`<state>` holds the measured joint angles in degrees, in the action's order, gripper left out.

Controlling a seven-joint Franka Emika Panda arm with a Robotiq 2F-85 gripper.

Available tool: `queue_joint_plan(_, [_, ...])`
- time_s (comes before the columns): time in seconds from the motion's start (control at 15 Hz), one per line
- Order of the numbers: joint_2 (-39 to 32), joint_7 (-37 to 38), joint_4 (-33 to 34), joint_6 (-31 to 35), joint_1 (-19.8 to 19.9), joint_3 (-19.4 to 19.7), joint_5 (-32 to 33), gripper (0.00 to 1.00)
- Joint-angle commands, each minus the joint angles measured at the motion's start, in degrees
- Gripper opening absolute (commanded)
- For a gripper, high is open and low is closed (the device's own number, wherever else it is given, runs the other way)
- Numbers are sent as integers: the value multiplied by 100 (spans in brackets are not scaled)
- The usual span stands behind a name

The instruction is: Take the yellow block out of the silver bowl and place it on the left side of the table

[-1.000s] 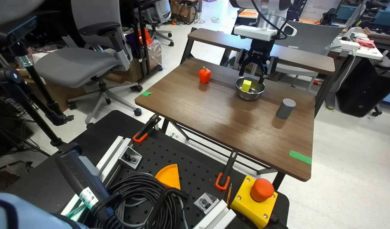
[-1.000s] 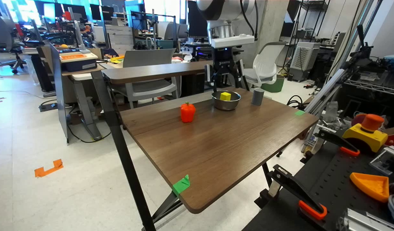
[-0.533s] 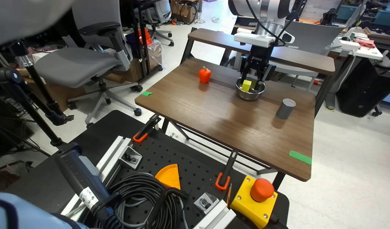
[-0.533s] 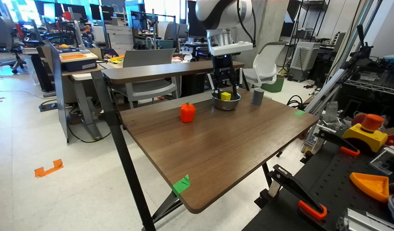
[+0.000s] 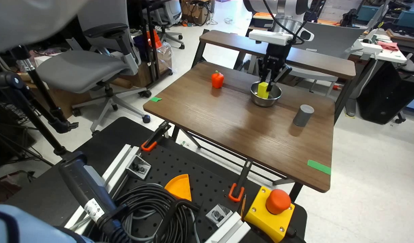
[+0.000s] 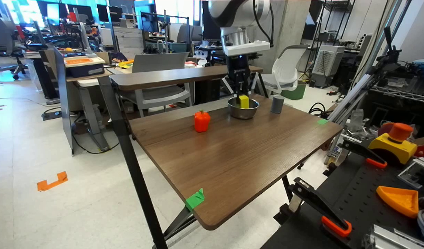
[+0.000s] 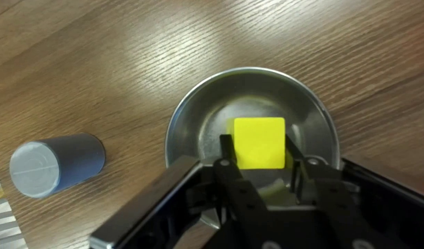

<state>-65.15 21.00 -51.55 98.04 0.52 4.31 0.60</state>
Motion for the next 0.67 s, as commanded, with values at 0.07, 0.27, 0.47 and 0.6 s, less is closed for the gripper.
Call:
queue_joint_plan(0.07, [794, -70, -427, 69, -11, -147, -130, 8])
queue_joint_plan(0.27, [1498, -399, -1109, -43, -1, -352, -175, 8])
queue_joint_plan(0.47, [2094, -1011, -1977, -129, -81, -499, -207, 8])
queue_joint_plan(0.6, [2382, -1391, -2578, -100, -195, -577, -107, 8])
